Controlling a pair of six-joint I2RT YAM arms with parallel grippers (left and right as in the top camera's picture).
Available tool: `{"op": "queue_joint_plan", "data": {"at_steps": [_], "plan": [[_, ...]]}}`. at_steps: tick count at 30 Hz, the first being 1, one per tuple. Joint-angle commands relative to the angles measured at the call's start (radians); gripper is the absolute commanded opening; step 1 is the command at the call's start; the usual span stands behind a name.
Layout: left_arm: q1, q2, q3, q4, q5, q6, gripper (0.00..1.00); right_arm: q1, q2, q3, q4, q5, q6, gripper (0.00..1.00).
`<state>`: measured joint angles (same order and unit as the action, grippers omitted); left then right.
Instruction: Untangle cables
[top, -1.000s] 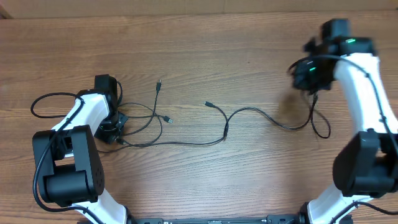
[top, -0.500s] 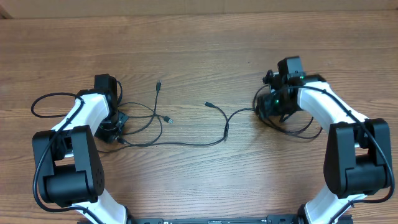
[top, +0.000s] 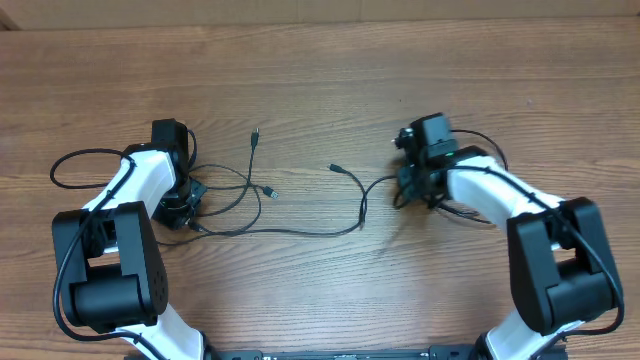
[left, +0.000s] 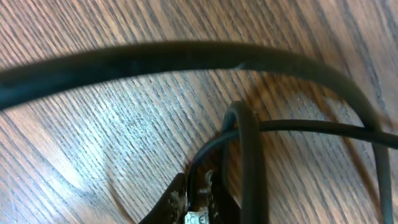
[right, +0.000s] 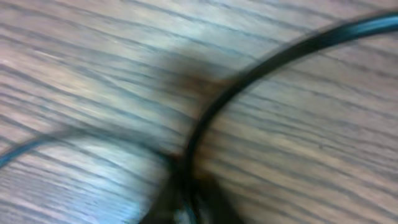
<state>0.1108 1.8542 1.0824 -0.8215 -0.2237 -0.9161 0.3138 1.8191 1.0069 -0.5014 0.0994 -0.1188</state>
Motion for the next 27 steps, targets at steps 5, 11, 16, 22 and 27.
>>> {"op": "queue_joint_plan", "data": {"at_steps": [5,11,16,22,27], "plan": [[-0.013,0.037,-0.020,0.011,0.085,0.005,0.14,-0.087,0.044,0.060,-0.098,0.330,0.120,0.04],[-0.011,0.037,-0.020,-0.011,-0.005,0.008,0.10,-0.348,0.044,0.265,-0.187,0.386,0.122,0.04],[-0.003,0.037,-0.020,-0.068,-0.142,0.008,0.10,-0.594,0.044,0.340,-0.154,0.351,0.065,0.04],[-0.003,0.037,-0.020,-0.076,-0.130,0.027,0.11,-0.827,0.045,0.340,-0.055,0.227,-0.049,0.04],[-0.003,0.037,-0.020,-0.087,-0.084,0.027,0.11,-0.998,0.045,0.345,0.051,0.346,-0.036,0.04]]}}
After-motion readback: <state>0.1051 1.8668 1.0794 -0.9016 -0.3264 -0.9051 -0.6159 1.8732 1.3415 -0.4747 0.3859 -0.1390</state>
